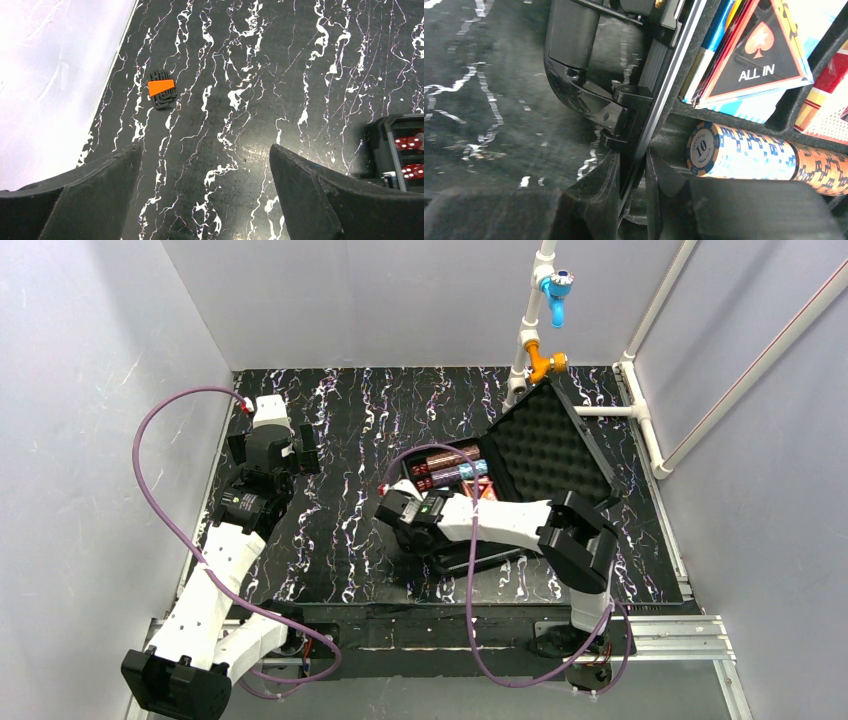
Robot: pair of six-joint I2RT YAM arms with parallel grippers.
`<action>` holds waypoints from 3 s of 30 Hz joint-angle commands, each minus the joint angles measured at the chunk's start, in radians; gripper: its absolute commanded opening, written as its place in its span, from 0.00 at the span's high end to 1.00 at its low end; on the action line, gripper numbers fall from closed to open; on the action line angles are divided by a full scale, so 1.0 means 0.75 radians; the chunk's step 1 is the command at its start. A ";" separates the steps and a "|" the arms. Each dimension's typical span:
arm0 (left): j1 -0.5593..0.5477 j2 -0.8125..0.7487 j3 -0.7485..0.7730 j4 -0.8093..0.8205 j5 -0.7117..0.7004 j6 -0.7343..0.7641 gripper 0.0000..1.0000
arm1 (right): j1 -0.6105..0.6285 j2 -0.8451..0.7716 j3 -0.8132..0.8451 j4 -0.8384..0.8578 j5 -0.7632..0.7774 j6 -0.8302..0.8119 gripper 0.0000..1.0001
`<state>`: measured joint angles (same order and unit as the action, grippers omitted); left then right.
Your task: Pack up texas hold em set
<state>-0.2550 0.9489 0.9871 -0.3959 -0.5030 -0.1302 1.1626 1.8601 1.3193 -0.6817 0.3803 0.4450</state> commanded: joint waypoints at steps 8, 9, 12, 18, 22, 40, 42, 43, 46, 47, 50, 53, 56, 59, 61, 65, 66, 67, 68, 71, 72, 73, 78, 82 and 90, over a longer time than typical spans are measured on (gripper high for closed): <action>0.005 -0.027 -0.009 0.011 -0.047 0.018 0.01 | 0.170 0.244 0.300 0.258 -0.429 0.059 0.88; 0.005 -0.027 -0.009 0.010 -0.047 0.020 0.01 | 0.172 0.250 0.320 0.248 -0.428 0.054 0.86; 0.006 -0.023 -0.010 0.010 -0.051 0.020 0.01 | 0.172 0.236 0.345 0.218 -0.409 0.051 0.78; 0.006 -0.019 -0.010 0.011 -0.051 0.021 0.01 | 0.172 0.134 0.319 0.175 -0.354 0.042 0.51; 0.006 -0.014 -0.010 0.010 -0.046 0.022 0.01 | 0.171 0.057 0.347 0.136 -0.318 0.032 0.35; 0.005 -0.011 -0.009 0.008 -0.038 0.021 0.01 | -0.177 -0.570 0.323 -0.016 0.191 -0.085 0.13; 0.004 -0.011 -0.009 0.008 -0.036 0.020 0.01 | -0.295 -0.637 0.296 -0.004 0.169 -0.096 0.14; 0.005 -0.011 -0.010 0.008 -0.034 0.018 0.01 | -0.346 -0.665 0.287 -0.001 0.178 -0.101 0.14; 0.005 -0.008 -0.010 0.009 -0.026 0.018 0.01 | -0.467 -0.739 0.259 0.012 0.248 -0.109 0.17; 0.005 -0.005 -0.008 0.009 -0.024 0.017 0.01 | -0.507 -0.758 0.243 0.026 0.252 -0.110 0.18; 0.005 -0.005 -0.009 0.009 -0.019 0.014 0.01 | -0.641 -0.782 0.214 0.055 0.227 -0.121 0.22; 0.005 -0.002 -0.012 0.008 -0.019 0.012 0.01 | -0.801 -0.760 0.224 0.028 0.210 -0.088 0.27; 0.005 0.004 -0.014 0.008 -0.012 0.009 0.01 | -0.974 -0.756 0.202 0.036 0.134 -0.029 0.44; 0.004 0.009 -0.013 0.008 0.000 0.003 0.01 | -1.088 -0.726 0.189 0.037 0.106 0.010 0.56; 0.004 0.011 -0.010 0.007 0.012 0.002 0.01 | -1.154 -0.702 0.176 0.037 0.101 0.032 0.61; 0.003 0.005 -0.009 0.007 0.027 -0.006 0.01 | -1.342 -0.645 0.127 0.069 -0.065 0.117 0.66; 0.004 0.004 -0.009 0.006 0.030 -0.008 0.01 | -1.380 -0.626 0.110 0.081 -0.131 0.141 0.69; 0.004 0.004 -0.009 0.006 0.032 -0.009 0.01 | -1.415 -0.605 0.092 0.092 -0.196 0.163 0.71; 0.004 0.005 -0.009 0.005 0.035 -0.010 0.01 | -1.449 -0.584 0.075 0.102 -0.260 0.186 0.73; 0.003 0.001 -0.007 0.002 0.040 -0.013 0.01 | -1.492 -0.538 0.049 0.111 -0.350 0.208 0.76; 0.003 -0.004 -0.007 0.002 0.042 -0.014 0.01 | -1.497 -0.531 0.037 0.121 -0.381 0.213 0.77; 0.003 -0.007 -0.007 0.003 0.044 -0.016 0.01 | -1.503 -0.527 0.024 0.133 -0.406 0.217 0.78; 0.003 -0.019 -0.009 0.002 0.039 -0.017 0.01 | -1.529 -0.501 -0.026 0.169 -0.635 0.254 0.89; 0.003 -0.020 -0.007 0.002 0.041 -0.017 0.01 | -1.531 -0.466 -0.032 0.164 -0.803 0.258 0.97; 0.003 -0.024 -0.010 0.002 0.041 -0.017 0.01 | -1.532 -0.461 -0.034 0.184 -0.938 0.250 0.99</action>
<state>-0.2552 0.9546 0.9871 -0.3962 -0.4698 -0.1387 0.0139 1.5147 1.2934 -0.5833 -0.2140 0.6295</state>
